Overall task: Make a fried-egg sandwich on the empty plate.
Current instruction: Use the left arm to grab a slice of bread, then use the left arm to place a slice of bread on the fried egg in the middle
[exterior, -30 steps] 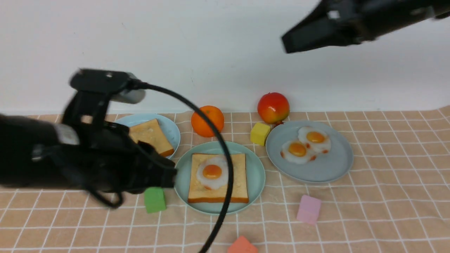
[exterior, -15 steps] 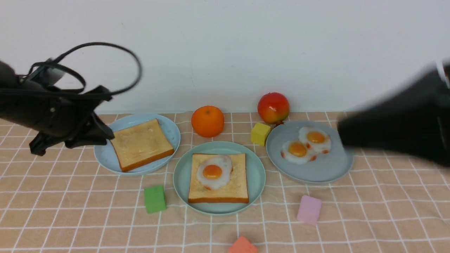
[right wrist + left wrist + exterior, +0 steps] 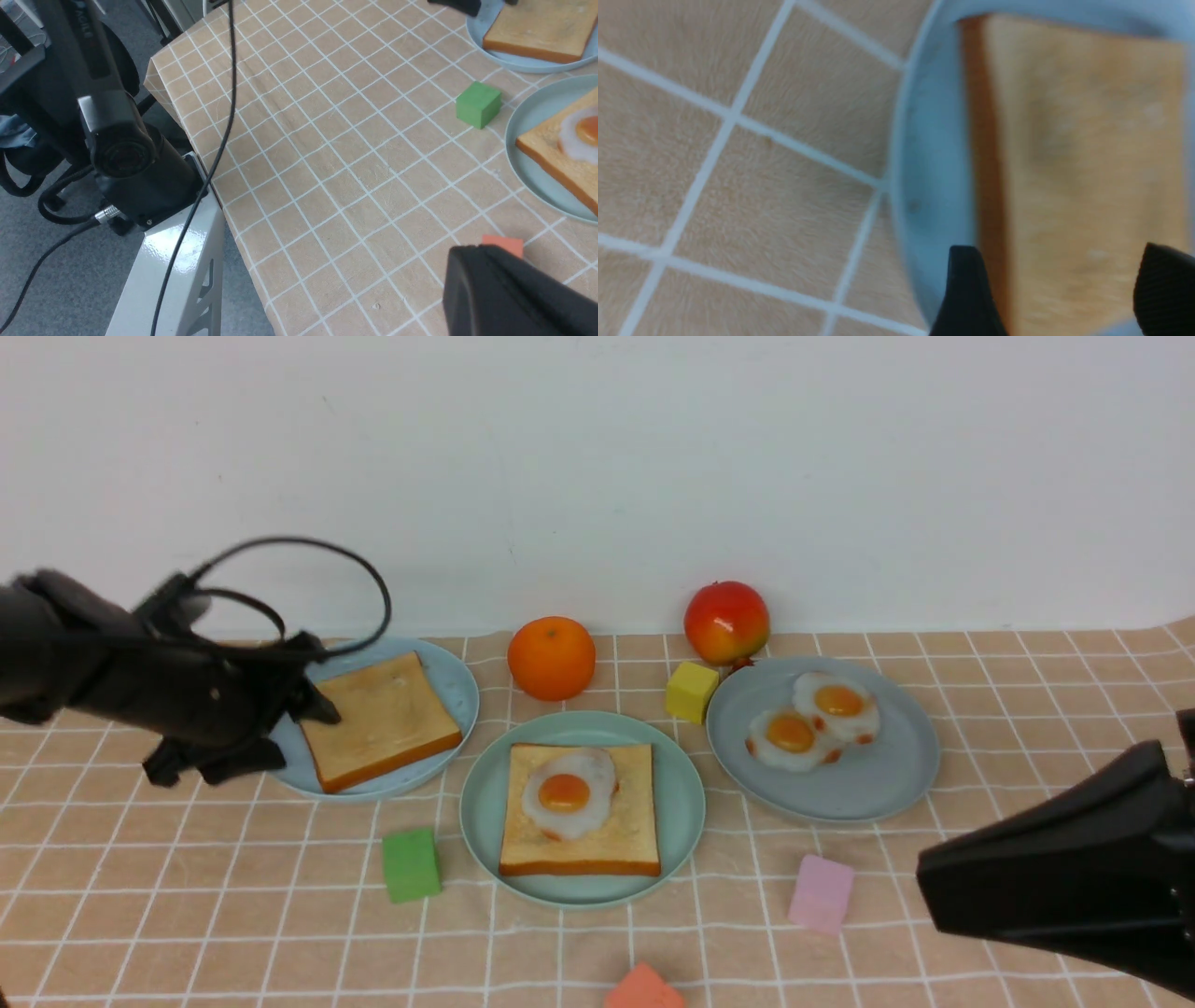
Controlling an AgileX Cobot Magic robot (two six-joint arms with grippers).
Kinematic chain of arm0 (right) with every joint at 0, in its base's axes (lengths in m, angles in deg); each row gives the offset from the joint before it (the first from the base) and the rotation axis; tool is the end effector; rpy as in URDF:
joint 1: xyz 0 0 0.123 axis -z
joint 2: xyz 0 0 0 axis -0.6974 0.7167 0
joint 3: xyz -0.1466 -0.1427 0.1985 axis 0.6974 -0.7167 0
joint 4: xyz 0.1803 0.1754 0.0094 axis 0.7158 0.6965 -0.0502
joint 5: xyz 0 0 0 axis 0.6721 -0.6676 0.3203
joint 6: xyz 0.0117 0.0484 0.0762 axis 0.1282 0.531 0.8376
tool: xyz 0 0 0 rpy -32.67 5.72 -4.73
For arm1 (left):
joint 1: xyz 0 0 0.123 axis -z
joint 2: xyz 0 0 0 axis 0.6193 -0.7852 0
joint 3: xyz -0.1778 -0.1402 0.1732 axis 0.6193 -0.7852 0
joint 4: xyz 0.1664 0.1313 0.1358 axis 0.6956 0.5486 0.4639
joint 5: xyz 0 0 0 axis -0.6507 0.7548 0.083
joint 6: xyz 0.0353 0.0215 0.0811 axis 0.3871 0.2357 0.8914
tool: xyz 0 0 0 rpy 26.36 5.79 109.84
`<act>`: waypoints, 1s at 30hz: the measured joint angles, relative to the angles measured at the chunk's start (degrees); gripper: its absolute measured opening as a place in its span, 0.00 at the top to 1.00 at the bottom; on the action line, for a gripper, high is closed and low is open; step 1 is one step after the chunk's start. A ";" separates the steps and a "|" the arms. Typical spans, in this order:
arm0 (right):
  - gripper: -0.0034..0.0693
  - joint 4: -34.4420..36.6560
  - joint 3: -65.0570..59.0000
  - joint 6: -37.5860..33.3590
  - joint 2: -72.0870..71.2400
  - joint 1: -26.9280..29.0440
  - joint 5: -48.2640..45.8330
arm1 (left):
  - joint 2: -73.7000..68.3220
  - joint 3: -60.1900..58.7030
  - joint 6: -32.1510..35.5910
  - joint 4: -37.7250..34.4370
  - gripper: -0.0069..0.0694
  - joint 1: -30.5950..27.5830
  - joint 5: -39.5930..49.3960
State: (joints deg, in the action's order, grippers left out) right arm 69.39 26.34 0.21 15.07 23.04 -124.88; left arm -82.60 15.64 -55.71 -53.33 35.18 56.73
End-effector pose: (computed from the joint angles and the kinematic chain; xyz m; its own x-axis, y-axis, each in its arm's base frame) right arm 0.1194 0.1114 0.3837 -0.4203 -0.3249 -0.8472 -0.8568 0.4495 0.2527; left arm 0.4030 -0.0026 0.1572 -0.7196 -0.5938 -0.3600 -0.3769 0.7694 -0.5157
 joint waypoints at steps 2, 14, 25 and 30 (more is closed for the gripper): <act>0.96 0.00 0.00 0.00 0.00 0.00 0.00 | -2.16 0.13 3.73 -3.24 0.33 0.00 -0.29; 0.96 0.13 0.00 0.06 -0.05 0.00 -0.48 | -2.70 0.47 13.08 -10.19 0.82 0.00 0.23; 0.95 0.13 0.00 0.06 -0.05 0.00 -0.55 | 13.21 0.22 15.23 -9.83 0.91 0.46 10.88; 0.94 0.18 0.00 0.06 -0.05 0.00 -0.55 | 14.34 -2.05 22.53 -9.30 0.91 5.83 18.60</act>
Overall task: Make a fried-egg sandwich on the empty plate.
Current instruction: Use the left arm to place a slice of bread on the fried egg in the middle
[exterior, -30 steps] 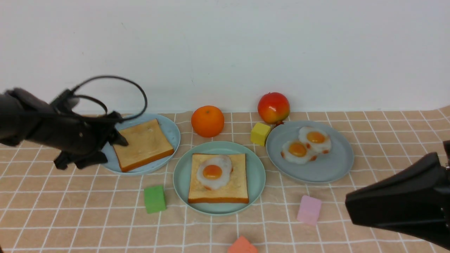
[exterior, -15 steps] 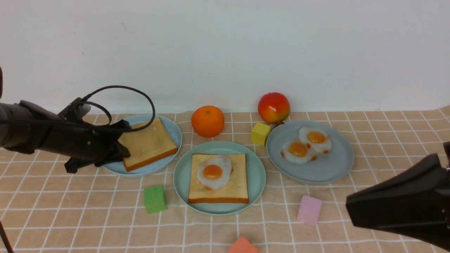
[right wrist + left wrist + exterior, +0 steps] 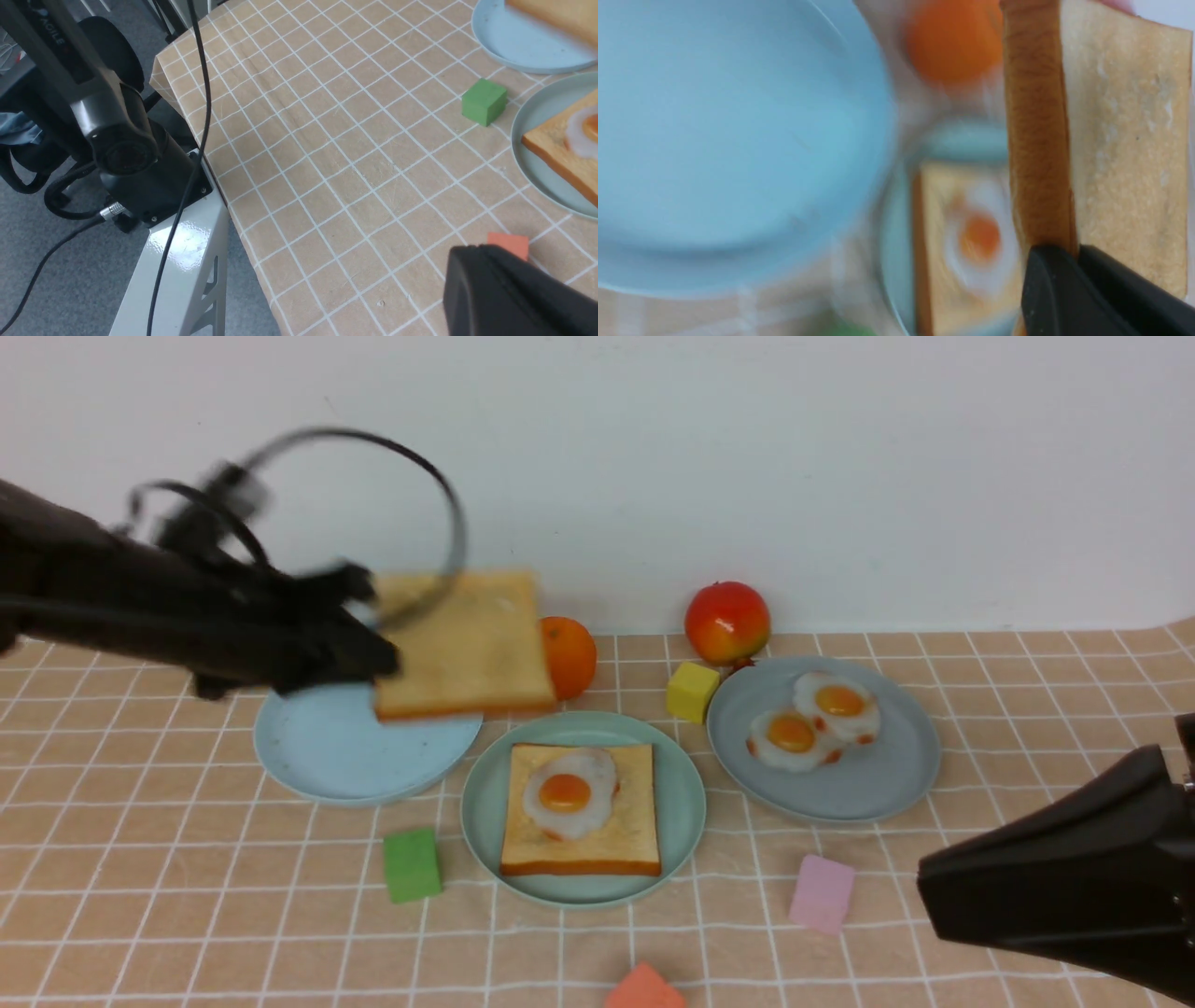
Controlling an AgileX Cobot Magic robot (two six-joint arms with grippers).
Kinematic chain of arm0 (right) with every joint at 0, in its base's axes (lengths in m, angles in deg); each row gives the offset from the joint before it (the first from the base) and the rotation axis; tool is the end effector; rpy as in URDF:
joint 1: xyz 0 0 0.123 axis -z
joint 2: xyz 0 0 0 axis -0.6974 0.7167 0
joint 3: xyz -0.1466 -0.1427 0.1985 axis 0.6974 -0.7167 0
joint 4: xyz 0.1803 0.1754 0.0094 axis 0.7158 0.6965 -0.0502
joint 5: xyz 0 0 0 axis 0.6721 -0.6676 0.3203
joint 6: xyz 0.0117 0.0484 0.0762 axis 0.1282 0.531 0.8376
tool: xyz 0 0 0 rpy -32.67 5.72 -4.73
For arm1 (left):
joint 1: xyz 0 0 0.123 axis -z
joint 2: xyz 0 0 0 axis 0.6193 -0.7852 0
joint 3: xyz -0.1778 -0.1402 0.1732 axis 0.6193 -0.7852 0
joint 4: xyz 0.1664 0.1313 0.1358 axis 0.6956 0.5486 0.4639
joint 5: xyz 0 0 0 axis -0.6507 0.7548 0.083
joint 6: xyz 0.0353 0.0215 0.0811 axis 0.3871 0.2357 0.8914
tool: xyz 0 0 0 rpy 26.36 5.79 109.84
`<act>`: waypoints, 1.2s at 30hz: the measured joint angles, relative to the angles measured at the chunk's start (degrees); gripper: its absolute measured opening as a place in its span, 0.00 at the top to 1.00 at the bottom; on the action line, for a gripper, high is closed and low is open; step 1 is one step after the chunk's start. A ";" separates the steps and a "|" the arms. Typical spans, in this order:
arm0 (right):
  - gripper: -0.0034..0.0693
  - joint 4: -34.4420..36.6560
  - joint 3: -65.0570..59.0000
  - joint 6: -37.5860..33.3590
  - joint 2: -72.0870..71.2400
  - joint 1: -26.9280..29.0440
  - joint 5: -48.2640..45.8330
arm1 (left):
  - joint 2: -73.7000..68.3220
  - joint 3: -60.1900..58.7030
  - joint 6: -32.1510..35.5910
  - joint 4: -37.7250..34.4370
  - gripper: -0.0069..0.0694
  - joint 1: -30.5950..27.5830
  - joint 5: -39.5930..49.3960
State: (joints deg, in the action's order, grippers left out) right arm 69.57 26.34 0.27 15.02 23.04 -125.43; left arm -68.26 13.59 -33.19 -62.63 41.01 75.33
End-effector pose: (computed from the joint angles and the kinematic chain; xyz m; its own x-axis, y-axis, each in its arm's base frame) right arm 0.1183 0.1116 0.3836 -0.4234 -0.3277 -0.8446 -0.8584 0.4432 0.2583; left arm 0.3557 -0.0659 0.2432 -0.8535 -0.2023 -0.4802 0.1364 0.8026 -0.5806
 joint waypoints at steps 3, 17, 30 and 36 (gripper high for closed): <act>0.94 0.00 0.00 0.00 0.00 0.00 -0.12 | -0.26 -2.87 2.31 0.32 0.91 3.93 -2.28; 0.92 -0.05 -0.10 0.00 0.00 0.00 -5.86 | -9.69 -4.77 3.42 -6.03 0.88 10.91 -13.21; 0.90 -0.90 -0.10 2.42 0.00 0.00 -9.92 | -10.18 -4.72 6.56 -10.21 0.60 10.91 -14.45; 0.89 -7.22 -0.10 10.45 0.00 0.00 -3.51 | -8.11 -4.72 4.72 -5.94 0.23 10.91 -13.19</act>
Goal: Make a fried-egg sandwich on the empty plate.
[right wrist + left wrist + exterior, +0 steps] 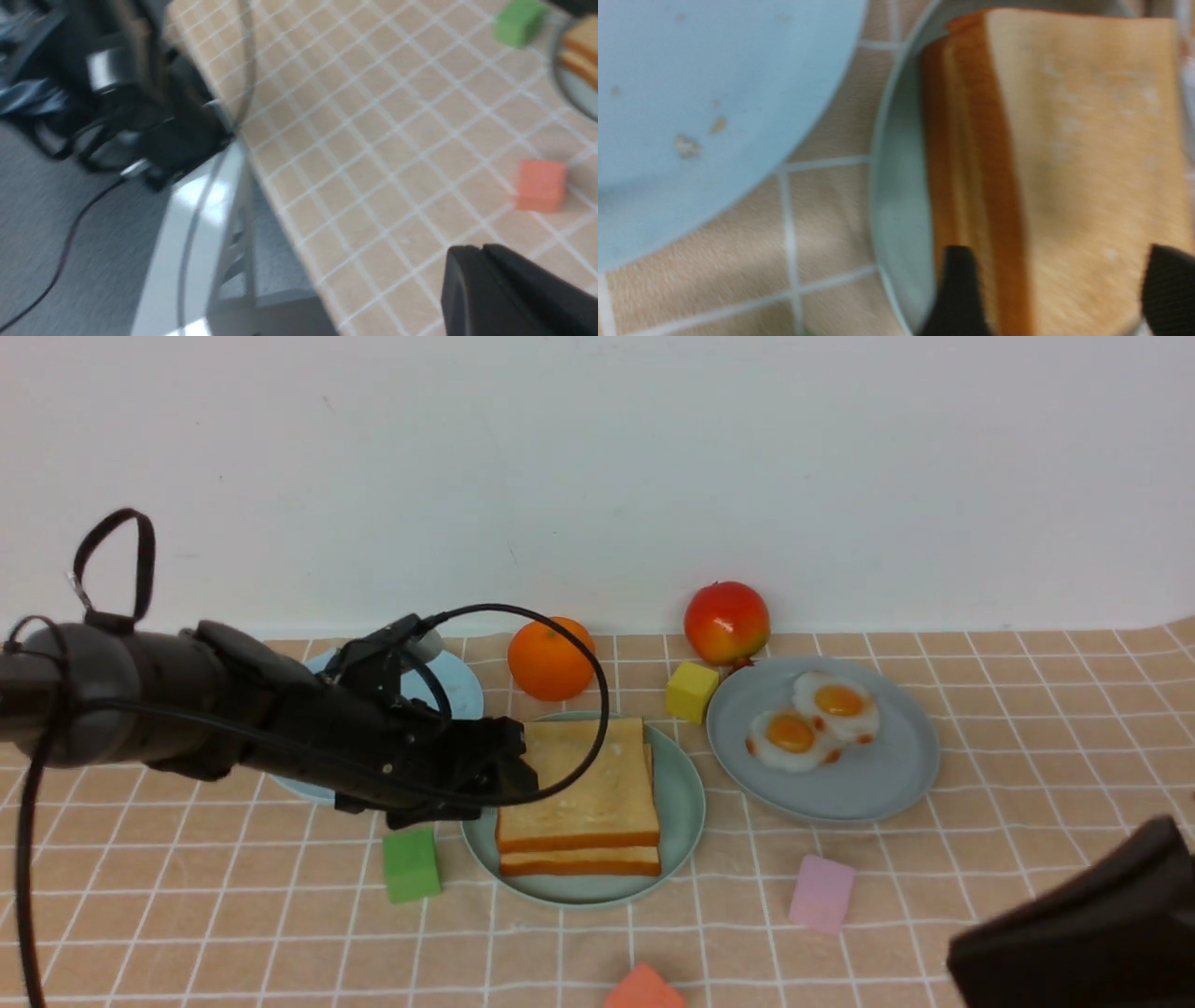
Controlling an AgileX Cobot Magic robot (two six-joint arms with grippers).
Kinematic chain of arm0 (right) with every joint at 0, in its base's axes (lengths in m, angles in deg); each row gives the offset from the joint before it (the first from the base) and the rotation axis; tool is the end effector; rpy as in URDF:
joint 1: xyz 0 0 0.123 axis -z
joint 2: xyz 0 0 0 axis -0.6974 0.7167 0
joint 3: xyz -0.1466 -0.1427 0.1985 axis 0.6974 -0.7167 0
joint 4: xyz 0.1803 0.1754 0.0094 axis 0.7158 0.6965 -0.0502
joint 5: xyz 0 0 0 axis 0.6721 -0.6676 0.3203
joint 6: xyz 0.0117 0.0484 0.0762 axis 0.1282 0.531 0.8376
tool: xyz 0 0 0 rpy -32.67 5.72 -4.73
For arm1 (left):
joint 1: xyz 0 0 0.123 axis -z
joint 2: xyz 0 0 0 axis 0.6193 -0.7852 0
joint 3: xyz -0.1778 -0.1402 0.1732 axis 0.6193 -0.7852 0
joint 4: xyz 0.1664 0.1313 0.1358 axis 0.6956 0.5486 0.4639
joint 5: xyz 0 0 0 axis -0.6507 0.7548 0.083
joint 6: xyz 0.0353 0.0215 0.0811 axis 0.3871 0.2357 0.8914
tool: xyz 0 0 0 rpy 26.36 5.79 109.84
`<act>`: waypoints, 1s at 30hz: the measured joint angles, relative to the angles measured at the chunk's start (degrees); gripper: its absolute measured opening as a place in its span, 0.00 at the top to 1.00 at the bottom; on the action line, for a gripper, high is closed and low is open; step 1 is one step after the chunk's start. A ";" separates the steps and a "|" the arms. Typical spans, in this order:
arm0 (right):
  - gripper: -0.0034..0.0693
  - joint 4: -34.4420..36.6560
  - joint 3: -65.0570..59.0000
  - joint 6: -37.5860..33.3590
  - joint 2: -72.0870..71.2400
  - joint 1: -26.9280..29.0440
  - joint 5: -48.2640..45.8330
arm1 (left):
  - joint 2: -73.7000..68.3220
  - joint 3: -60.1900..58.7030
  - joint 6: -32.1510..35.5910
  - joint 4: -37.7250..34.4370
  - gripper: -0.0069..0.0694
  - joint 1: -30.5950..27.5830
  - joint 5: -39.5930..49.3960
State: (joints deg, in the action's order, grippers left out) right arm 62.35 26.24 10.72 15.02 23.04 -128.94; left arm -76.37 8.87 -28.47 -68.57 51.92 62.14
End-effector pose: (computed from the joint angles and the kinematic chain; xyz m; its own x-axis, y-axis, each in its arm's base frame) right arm 0.1168 0.1057 0.3733 -0.5588 -0.3624 -0.7459 -0.7833 0.5260 0.3312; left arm 0.3533 -0.1231 0.1737 -0.8850 -0.1454 -0.4422 0.1232 0.8430 -0.5237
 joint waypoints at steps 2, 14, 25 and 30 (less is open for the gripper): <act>0.88 -2.43 0.00 2.89 0.00 0.00 1.22 | 1.22 0.00 -0.56 1.39 0.18 0.00 0.70; 0.87 -19.88 -11.81 22.72 -14.25 0.00 19.92 | 19.24 0.00 -13.93 17.56 0.28 0.00 17.03; 0.85 -23.70 -36.27 20.96 -45.75 0.00 35.70 | 49.02 -7.61 -24.22 22.66 0.81 0.00 32.44; 0.84 -23.96 -41.00 20.84 -51.59 0.00 38.35 | 62.66 -15.59 -28.65 23.04 0.93 0.00 33.33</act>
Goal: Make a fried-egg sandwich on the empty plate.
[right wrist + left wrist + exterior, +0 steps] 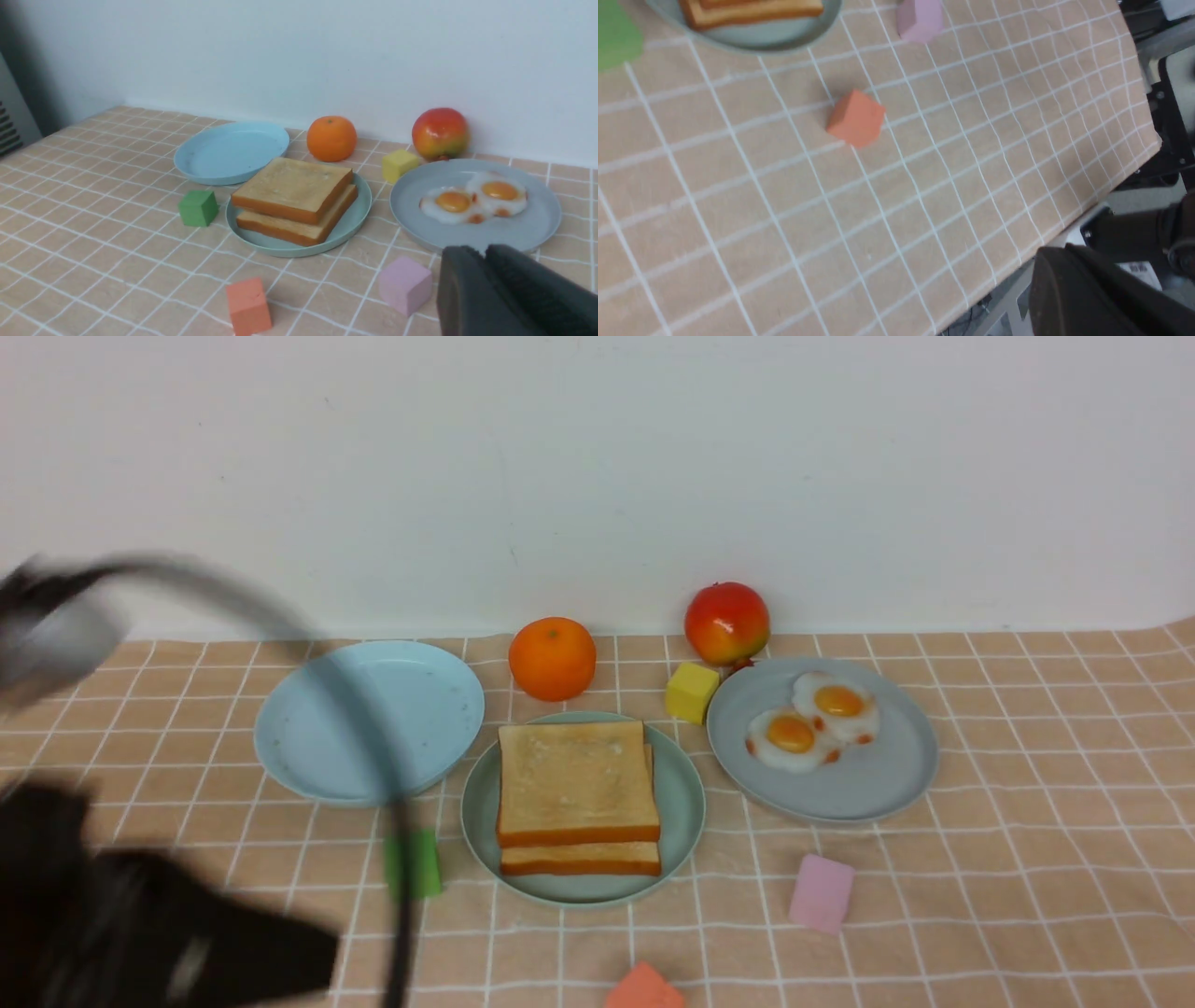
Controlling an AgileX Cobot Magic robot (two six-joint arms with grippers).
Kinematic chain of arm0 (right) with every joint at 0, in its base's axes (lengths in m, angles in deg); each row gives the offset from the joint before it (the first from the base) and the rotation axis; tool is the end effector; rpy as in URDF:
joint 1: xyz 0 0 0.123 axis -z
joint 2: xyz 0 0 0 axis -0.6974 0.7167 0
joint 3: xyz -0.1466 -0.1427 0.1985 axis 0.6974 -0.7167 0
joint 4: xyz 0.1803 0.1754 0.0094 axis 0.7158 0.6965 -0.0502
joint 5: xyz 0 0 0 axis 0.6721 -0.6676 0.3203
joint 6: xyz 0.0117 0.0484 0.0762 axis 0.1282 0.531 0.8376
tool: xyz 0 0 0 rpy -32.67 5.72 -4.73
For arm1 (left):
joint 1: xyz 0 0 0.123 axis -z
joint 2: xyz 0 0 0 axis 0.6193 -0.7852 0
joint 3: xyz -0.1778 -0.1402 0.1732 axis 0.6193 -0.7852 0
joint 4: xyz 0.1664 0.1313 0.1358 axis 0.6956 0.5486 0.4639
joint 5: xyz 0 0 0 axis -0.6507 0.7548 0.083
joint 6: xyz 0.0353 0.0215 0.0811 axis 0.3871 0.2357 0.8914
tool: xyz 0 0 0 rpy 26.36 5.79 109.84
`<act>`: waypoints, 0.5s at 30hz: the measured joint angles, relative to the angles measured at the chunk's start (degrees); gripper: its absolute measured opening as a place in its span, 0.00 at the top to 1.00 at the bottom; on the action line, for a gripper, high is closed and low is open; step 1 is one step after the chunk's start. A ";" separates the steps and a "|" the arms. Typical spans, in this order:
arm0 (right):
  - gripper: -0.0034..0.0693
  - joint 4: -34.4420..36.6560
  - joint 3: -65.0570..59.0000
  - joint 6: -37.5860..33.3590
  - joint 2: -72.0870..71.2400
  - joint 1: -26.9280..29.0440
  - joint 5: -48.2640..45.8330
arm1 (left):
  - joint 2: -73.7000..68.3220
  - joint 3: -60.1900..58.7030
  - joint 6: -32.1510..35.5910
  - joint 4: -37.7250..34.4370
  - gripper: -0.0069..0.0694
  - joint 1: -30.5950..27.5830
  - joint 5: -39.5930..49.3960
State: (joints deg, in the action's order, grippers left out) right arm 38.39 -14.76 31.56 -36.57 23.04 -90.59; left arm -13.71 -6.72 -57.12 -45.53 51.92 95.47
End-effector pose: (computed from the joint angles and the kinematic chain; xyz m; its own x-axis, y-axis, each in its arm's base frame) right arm 0.0299 0.0257 0.2546 -0.1337 0.0571 -0.9894 -0.4805 0.8694 0.1152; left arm 0.1047 -0.0776 0.3443 -0.8083 -0.0037 -0.5887 0.3975 0.7343 -0.5503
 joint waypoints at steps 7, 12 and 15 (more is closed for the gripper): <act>0.83 0.21 -1.90 0.00 -0.39 0.00 0.66 | 13.88 -7.65 -1.05 0.70 0.93 0.00 -0.36; 0.82 2.91 -1.90 0.00 -0.39 0.00 1.01 | 18.00 -8.35 -1.00 0.70 0.93 0.00 -1.57; 0.82 3.35 -1.90 0.00 -0.39 0.00 1.01 | 18.15 -8.42 -1.00 0.70 0.93 0.00 -1.50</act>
State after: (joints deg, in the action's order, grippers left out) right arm 41.73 -16.66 31.56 -36.96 23.04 -89.57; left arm 4.44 -15.13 -58.12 -44.83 51.92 93.97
